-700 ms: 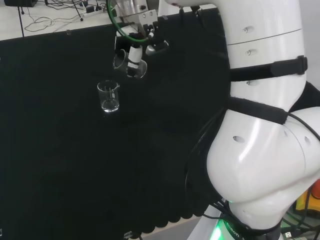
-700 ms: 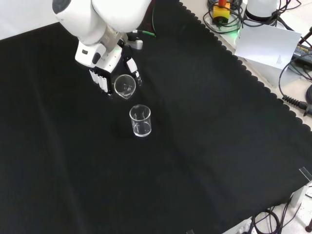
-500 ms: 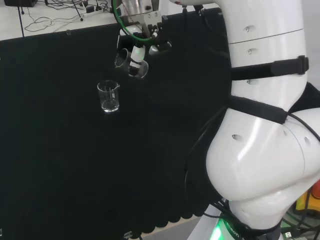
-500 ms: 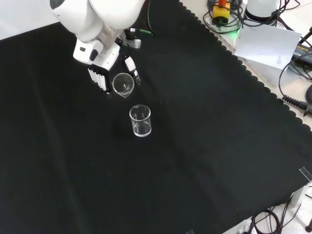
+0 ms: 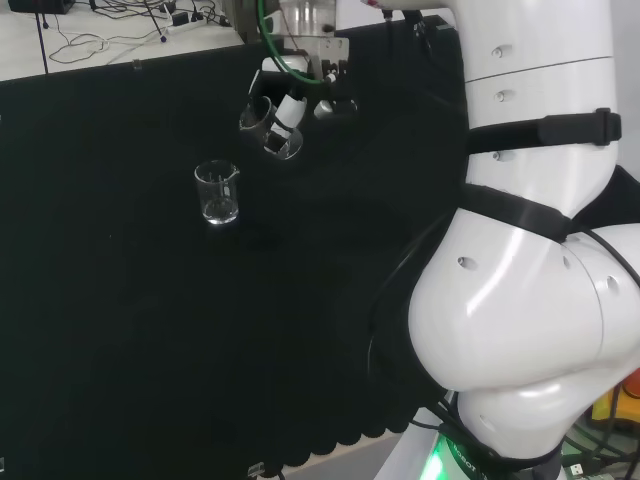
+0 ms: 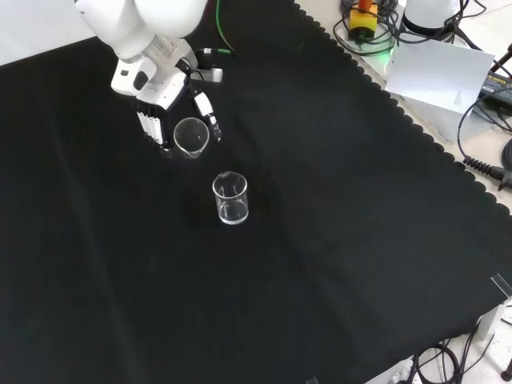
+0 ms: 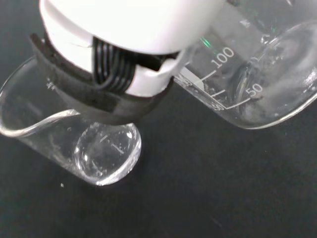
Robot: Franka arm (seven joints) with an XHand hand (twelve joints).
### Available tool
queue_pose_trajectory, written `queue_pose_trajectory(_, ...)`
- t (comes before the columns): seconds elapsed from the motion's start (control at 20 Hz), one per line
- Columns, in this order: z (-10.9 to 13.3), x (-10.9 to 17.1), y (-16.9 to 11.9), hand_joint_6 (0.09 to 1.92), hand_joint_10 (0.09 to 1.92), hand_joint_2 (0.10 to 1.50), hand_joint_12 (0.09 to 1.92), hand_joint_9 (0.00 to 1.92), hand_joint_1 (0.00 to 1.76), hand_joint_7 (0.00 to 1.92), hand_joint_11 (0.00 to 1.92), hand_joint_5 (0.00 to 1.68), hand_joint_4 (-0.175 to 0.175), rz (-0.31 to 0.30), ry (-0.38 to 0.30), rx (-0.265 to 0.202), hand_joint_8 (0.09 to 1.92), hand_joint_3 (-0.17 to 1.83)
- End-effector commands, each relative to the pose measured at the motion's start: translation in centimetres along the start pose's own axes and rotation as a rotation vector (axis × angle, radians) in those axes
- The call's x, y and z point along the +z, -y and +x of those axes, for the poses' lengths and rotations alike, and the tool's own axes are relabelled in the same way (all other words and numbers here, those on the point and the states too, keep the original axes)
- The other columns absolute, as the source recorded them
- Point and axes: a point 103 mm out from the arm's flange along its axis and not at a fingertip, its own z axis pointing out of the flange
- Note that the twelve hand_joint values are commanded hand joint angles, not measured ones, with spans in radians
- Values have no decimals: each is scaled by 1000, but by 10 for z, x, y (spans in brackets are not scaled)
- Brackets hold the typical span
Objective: Place the beaker back on the table.
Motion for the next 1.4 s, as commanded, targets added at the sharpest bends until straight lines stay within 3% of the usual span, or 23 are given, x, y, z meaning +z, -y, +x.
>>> queue_pose_trajectory(0.05, -17, 25, -9, 849, 760, 746, 870, 1239, 1406, 1132, 1109, 1122, -175, -70, -104, -17, 885, 538)
queue_pose_trajectory(0.55, -32, 54, -19, 786, 685, 776, 878, 1253, 1412, 1149, 1107, 1145, -175, -98, -198, -26, 842, 457)
queue_pose_trajectory(1.4, -50, 80, -16, 727, 603, 803, 885, 1275, 1413, 1176, 1103, 1169, -175, -131, -314, -31, 793, 385)
